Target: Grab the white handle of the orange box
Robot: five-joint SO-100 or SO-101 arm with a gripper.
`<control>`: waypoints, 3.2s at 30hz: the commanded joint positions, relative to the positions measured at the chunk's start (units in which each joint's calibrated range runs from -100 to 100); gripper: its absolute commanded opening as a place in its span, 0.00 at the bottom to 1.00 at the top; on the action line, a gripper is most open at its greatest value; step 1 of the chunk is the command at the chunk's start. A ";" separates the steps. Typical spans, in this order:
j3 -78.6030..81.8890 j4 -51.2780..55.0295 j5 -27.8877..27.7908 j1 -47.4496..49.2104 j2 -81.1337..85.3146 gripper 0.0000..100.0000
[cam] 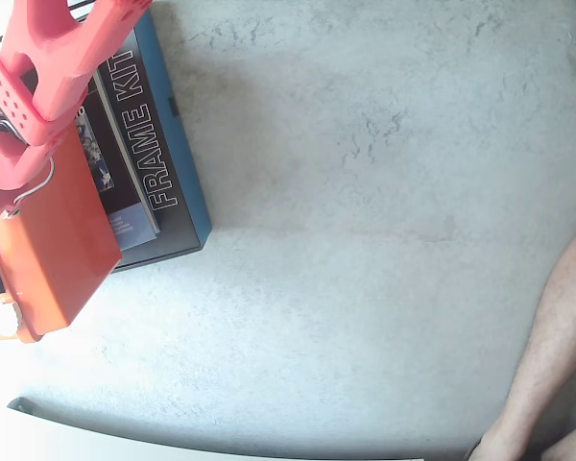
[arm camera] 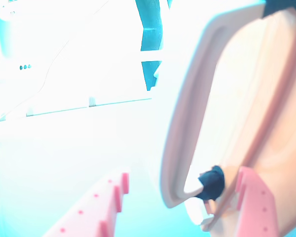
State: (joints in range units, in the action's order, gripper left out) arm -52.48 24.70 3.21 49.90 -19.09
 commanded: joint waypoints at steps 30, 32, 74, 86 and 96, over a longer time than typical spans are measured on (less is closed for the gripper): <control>-8.09 1.02 -0.26 -3.13 -11.65 0.17; -8.09 1.10 -0.26 -3.21 -11.57 0.17; -8.18 -4.06 0.21 0.12 -14.60 0.17; -8.27 -5.67 0.10 -0.42 -15.62 0.17; -8.27 -5.24 -0.05 -0.42 -15.03 0.17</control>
State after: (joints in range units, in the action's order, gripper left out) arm -61.39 19.27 3.21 49.30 -29.93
